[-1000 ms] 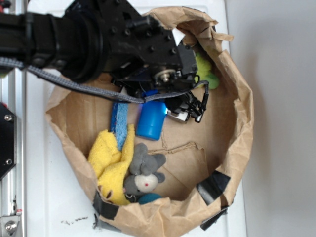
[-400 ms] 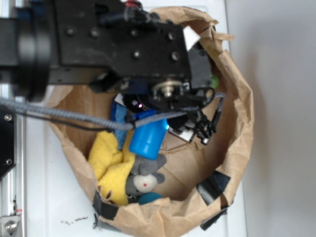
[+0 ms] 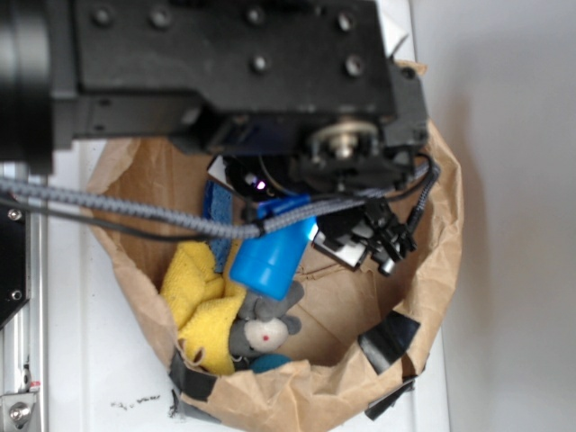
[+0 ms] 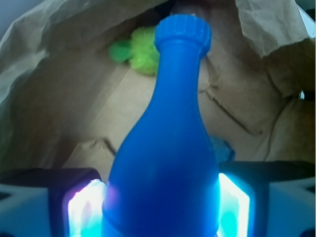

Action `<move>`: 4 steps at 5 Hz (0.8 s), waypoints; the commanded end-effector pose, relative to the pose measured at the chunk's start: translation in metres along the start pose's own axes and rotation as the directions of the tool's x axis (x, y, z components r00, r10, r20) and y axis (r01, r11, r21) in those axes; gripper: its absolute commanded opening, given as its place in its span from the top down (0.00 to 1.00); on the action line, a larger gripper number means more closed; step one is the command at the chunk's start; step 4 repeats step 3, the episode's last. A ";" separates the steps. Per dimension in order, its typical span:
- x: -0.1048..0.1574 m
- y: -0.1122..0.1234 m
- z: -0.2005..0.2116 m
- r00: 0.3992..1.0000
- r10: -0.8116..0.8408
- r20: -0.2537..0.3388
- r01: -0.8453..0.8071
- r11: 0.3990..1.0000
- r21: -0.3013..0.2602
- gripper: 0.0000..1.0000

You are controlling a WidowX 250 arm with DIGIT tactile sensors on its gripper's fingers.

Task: Grab the blue bottle.

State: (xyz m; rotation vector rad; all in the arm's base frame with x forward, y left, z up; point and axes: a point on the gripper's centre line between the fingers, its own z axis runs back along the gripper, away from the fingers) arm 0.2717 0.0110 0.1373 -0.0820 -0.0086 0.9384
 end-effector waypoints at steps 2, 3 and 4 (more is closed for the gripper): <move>0.003 0.002 0.024 0.999 -0.008 0.043 0.012 0.997 -0.078 1.00; 0.001 -0.003 0.023 0.992 -0.023 0.124 0.032 0.997 -0.076 0.82; 0.001 -0.003 0.023 0.992 -0.023 0.124 0.032 0.997 -0.076 0.82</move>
